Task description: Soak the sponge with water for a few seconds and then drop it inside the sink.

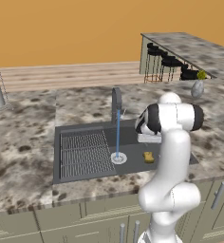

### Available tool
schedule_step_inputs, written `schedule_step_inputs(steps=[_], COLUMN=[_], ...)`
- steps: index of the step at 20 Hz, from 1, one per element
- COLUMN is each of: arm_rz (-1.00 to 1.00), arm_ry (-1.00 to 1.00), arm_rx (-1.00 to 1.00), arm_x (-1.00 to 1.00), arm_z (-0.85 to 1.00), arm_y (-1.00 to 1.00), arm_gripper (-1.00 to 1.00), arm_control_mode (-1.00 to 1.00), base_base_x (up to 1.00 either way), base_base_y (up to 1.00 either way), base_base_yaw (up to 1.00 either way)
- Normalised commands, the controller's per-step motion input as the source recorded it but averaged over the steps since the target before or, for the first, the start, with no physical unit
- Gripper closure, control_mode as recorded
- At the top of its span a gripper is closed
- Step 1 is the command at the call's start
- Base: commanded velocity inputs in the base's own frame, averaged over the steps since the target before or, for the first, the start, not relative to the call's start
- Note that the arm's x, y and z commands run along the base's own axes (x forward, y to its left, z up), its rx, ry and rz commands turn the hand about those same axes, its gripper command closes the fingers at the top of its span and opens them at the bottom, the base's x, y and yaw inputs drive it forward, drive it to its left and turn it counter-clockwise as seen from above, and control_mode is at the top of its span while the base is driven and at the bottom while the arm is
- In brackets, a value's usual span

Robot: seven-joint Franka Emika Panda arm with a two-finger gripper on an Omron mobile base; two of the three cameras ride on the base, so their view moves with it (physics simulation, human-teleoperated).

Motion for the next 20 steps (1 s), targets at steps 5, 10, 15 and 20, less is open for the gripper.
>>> schedule_step_inputs(steps=[5, 10, 15, 20], arm_rz=[0.02, 0.01, 0.0, 0.0], arm_ry=[0.0, 0.0, 0.0, 0.0], arm_rx=[0.0, 0.0, 0.0, 0.0], arm_x=[-0.42, -0.4, -0.11, -0.05], arm_z=[0.48, 0.48, 0.58, 0.5], arm_y=[0.0, 0.0, 0.0, 0.0], arm_gripper=[-1.0, -1.0, -1.0, -1.0], arm_control_mode=[-1.0, -1.0, -1.0, -1.0], base_base_x=[0.0, 0.0, 0.0, 0.0], base_base_y=[0.0, 0.0, 0.0, 0.0], base_base_yaw=[0.0, 0.0, 0.0, 0.0])
